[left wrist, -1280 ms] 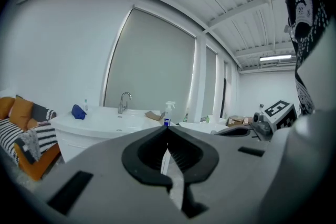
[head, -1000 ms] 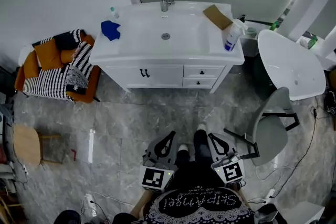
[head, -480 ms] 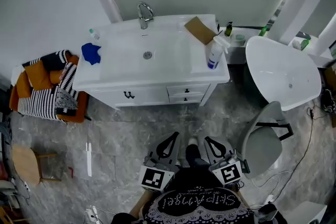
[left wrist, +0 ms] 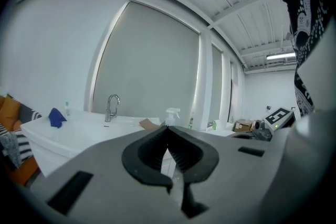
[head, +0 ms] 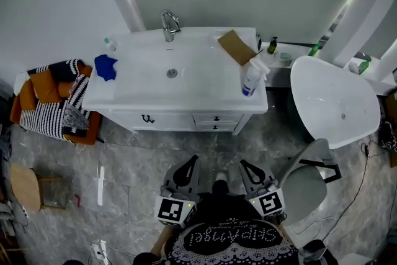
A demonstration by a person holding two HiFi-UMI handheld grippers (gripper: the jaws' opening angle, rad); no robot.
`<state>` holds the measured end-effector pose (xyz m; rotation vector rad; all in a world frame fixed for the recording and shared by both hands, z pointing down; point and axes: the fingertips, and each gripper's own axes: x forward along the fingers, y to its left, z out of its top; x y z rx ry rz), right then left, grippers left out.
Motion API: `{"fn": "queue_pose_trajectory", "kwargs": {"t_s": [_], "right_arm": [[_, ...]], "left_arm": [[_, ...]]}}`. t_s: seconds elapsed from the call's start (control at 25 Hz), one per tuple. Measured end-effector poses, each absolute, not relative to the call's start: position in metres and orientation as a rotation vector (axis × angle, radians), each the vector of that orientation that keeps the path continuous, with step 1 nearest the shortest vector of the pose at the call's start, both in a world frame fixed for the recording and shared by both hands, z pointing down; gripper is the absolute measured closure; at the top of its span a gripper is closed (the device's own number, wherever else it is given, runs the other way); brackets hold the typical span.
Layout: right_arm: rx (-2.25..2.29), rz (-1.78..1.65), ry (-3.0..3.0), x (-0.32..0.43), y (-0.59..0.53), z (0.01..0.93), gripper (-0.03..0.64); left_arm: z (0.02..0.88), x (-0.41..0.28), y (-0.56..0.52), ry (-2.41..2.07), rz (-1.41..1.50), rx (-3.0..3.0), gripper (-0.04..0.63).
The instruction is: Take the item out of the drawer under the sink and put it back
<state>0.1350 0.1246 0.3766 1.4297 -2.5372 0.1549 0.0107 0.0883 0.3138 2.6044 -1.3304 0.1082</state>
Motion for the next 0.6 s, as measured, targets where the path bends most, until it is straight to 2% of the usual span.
{"fn": "queue_pose_trajectory", "kwargs": {"t_s": [0.6], "right_arm": [[1.302,0.204,-2.627,0.115,0.102,0.383,0.596]], "left_arm": [[0.322,-0.027,0.093,-1.501,0.145,2.505,0.591]]}}
